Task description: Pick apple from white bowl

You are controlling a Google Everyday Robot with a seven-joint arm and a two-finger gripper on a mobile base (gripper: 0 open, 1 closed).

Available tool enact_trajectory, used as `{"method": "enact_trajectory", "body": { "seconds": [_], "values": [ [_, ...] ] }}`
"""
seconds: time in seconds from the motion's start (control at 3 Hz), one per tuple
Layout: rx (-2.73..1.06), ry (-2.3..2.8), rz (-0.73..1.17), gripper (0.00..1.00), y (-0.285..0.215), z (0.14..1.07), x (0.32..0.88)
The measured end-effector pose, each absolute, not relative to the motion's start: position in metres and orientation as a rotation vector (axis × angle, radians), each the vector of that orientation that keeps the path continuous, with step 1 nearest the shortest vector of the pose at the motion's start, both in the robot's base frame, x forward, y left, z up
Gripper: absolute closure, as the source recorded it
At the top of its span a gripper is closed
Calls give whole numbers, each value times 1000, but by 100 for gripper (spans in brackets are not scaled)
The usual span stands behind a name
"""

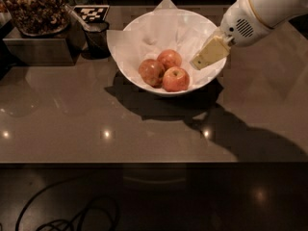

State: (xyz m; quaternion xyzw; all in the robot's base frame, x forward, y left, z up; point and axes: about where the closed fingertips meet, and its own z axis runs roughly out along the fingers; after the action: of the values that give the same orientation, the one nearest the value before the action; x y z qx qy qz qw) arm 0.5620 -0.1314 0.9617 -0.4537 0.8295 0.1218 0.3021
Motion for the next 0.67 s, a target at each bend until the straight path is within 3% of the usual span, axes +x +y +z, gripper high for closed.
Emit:
{"method": "enact_trajectory", "body": {
  "seconds": [0.67],
  "values": [
    [-1282,2135,307,31,-89,948,598]
  ]
}}
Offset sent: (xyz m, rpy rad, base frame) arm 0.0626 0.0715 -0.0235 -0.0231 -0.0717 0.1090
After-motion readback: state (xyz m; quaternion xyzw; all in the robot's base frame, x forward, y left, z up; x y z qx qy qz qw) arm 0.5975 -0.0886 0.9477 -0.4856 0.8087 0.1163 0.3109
